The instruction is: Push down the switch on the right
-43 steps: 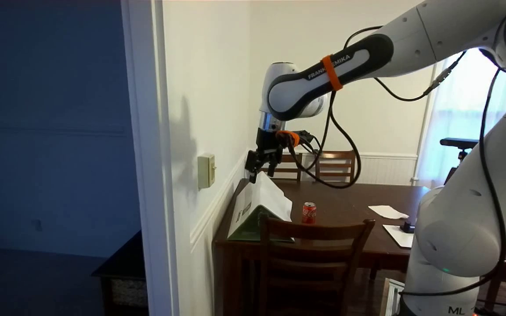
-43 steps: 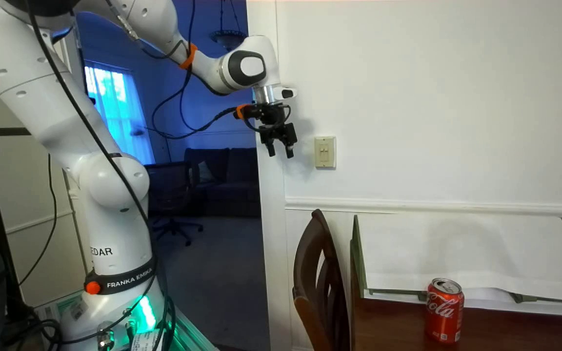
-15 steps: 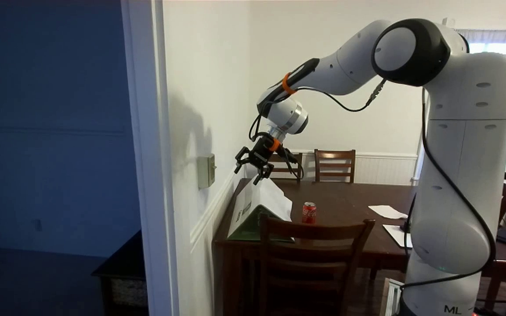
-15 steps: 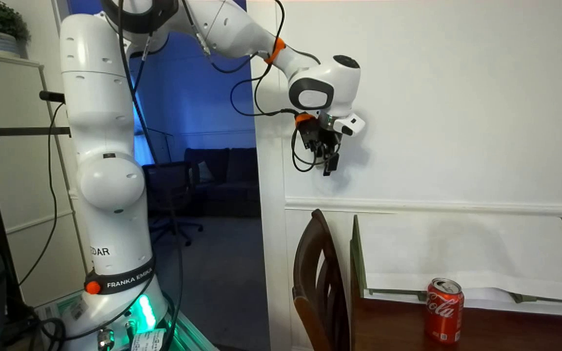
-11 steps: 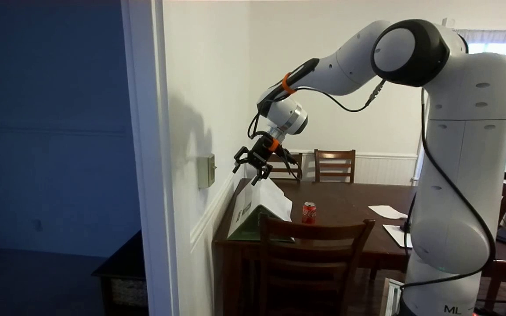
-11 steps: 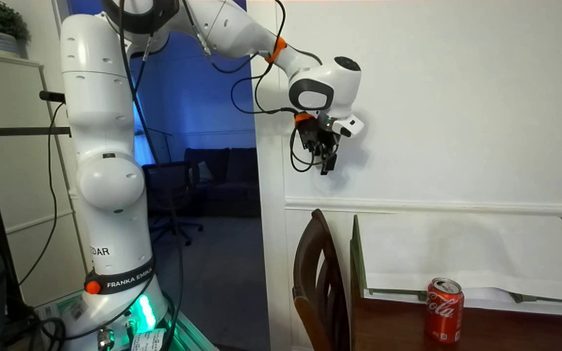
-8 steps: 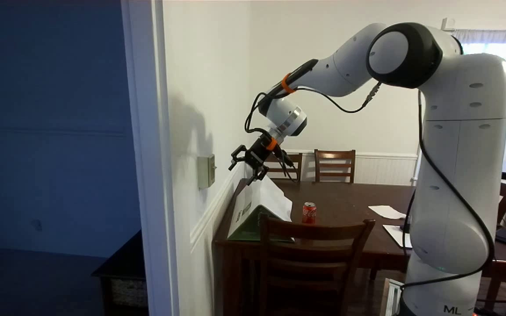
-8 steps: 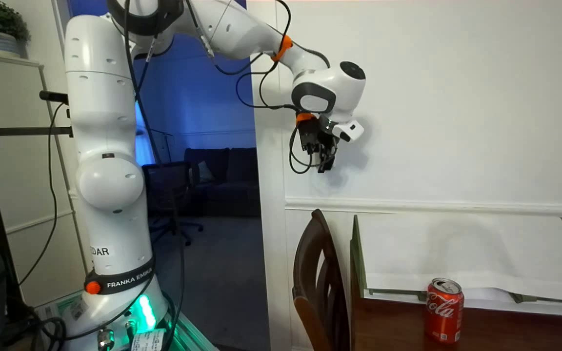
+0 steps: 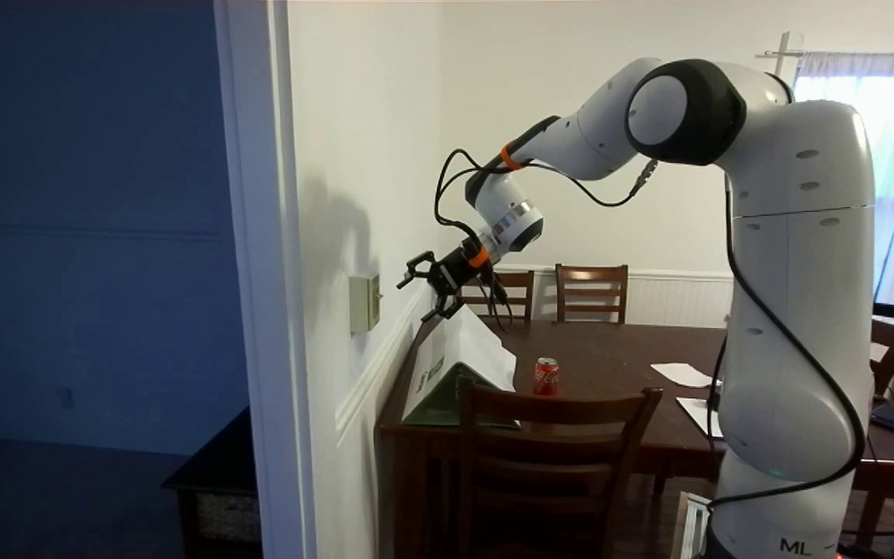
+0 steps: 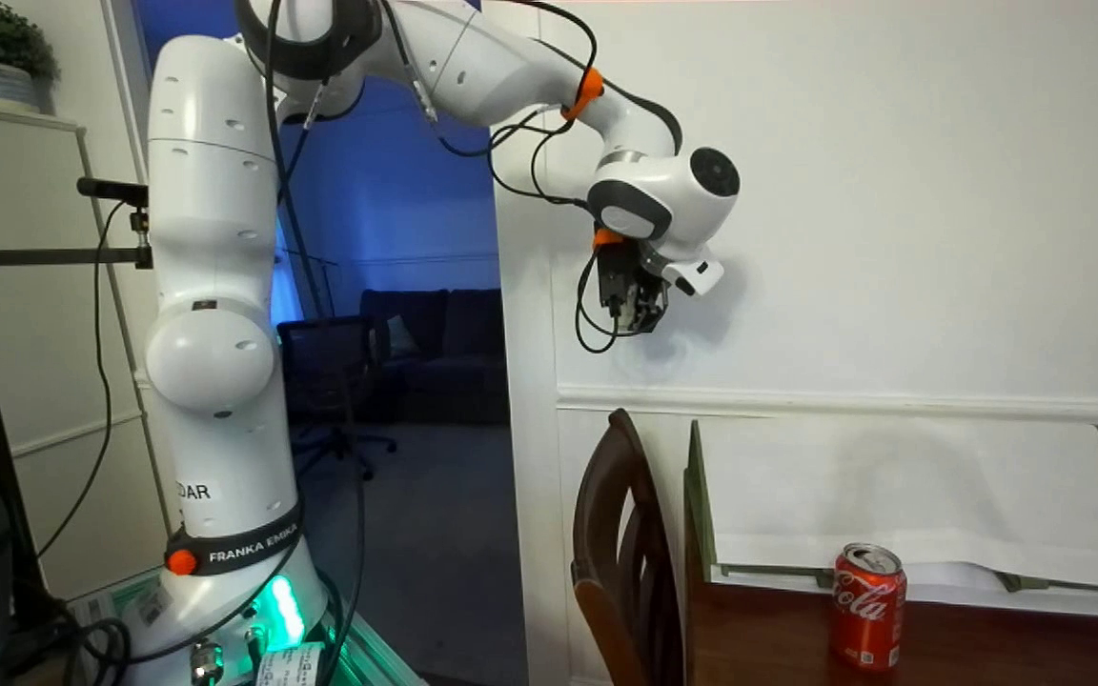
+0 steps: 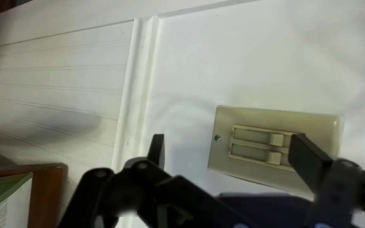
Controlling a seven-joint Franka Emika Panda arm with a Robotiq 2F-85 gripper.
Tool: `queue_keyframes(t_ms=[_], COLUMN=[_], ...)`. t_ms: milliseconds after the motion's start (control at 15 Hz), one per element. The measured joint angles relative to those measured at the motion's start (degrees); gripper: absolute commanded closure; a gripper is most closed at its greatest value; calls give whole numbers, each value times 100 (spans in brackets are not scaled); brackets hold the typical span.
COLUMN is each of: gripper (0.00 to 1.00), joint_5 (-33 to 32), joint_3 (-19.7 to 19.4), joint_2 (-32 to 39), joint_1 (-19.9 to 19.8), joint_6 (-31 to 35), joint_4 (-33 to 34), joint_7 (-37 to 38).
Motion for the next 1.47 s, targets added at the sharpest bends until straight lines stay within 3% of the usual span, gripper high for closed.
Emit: queue_keyframes(t_ms=[667, 1467], gripper=[0, 0], joint_5=[885, 1140], joint_3=[15, 122], joint_2=[277, 504], joint_1=[-32, -30], joint_6=[-51, 29], joint_4=[45, 147], joint_7=[-311, -311])
